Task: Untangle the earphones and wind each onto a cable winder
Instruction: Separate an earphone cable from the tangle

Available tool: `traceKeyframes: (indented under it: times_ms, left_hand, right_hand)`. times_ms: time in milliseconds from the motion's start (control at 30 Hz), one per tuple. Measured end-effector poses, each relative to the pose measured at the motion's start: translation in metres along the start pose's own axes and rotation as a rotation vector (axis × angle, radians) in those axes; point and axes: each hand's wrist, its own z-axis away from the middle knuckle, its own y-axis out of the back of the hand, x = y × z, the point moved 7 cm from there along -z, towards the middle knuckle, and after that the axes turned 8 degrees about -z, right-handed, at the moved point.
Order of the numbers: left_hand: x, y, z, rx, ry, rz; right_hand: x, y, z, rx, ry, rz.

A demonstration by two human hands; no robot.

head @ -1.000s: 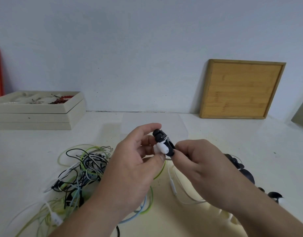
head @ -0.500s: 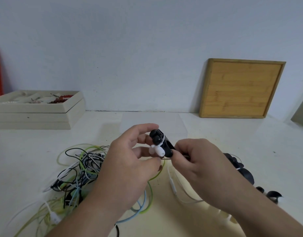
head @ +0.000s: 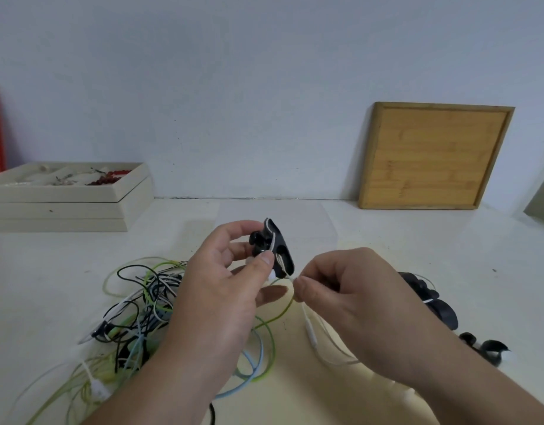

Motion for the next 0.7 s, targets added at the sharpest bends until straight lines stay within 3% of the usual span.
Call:
traceKeyframes:
  times_ms: [467,700]
  left_hand:
    - [0.007,-0.008,0.005,-0.081,-0.009,0.003]
    - [0.021,-0.012,0.008,-0.166,-0.125,-0.206]
  right_hand:
    - [-0.014,-0.006,0.006,-0.233,0.188,0.066]
    - [-0.015,0.026,0.006,-0.064,0.220,-0.259]
